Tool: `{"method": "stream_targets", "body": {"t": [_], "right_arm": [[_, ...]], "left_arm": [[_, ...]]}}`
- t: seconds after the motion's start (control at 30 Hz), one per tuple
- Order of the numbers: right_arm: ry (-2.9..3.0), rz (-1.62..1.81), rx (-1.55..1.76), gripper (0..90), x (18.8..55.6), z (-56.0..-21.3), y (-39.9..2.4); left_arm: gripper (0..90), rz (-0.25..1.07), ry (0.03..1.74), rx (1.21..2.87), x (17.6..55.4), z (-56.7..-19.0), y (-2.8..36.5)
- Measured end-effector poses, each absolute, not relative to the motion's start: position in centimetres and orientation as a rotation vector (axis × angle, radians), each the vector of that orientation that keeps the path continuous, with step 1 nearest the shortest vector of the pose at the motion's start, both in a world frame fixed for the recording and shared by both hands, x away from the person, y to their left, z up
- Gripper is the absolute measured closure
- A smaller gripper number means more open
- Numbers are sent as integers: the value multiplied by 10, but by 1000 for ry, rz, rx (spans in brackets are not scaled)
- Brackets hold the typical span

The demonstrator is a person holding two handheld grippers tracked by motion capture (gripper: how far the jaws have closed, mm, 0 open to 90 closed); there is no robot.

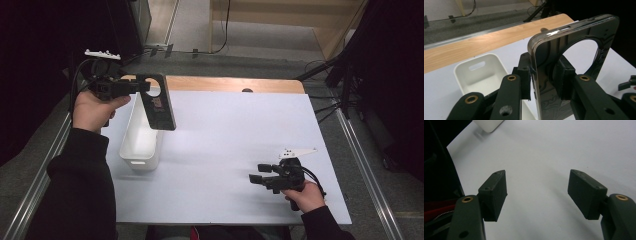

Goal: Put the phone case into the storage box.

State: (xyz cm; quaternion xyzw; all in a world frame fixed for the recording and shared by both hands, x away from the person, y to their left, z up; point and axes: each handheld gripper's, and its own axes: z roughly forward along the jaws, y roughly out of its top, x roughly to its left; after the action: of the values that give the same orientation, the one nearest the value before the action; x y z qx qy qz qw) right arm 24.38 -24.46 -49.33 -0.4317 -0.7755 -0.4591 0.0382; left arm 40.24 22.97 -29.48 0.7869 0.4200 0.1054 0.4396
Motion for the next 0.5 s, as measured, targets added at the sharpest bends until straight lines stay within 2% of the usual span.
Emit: {"method": "stream_targets", "body": {"t": [0.5], "right_arm": [[-2383,-1401,-1319,305,244,-494,-243]], "left_arm": [[696,292,1099,1937,411,-287,253]]}}
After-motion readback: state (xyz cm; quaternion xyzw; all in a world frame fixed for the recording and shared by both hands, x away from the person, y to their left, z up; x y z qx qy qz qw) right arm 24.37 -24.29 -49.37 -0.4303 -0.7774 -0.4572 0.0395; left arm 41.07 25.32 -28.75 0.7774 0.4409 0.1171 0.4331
